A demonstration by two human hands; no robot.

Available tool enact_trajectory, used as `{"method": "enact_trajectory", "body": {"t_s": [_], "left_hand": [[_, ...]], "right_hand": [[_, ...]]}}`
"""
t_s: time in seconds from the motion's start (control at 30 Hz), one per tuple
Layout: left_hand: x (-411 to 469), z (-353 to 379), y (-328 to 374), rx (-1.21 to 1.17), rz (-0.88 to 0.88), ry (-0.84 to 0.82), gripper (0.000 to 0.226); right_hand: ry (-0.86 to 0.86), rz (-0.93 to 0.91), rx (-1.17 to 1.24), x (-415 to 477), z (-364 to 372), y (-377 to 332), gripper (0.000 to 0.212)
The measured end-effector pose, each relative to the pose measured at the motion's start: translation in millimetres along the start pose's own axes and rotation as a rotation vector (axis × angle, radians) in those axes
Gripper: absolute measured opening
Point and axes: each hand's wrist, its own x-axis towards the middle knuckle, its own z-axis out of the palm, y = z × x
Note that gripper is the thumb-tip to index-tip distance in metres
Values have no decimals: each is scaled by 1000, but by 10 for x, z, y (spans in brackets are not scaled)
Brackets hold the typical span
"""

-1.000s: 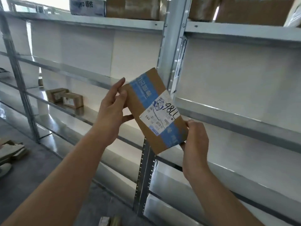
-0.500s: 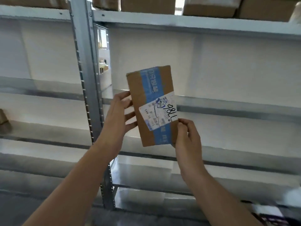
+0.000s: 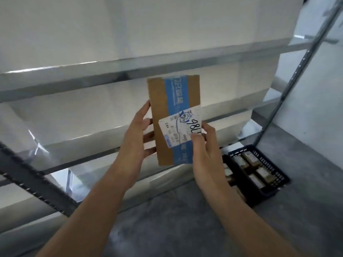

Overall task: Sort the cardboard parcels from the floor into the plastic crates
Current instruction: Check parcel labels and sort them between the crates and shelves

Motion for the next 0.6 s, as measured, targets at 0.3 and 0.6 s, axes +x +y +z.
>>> {"method": "enact_trajectory", "body": {"t_s": [0.3,0.6], "left_hand": [[327,1451,-1160,33,-243,-23,41],[522,2774,-2504,78,-390,67,35]], "right_hand": [[98,181,43,511,-1228,1190,26],[-70,325,60,1084,-2459,2638,50]]}}
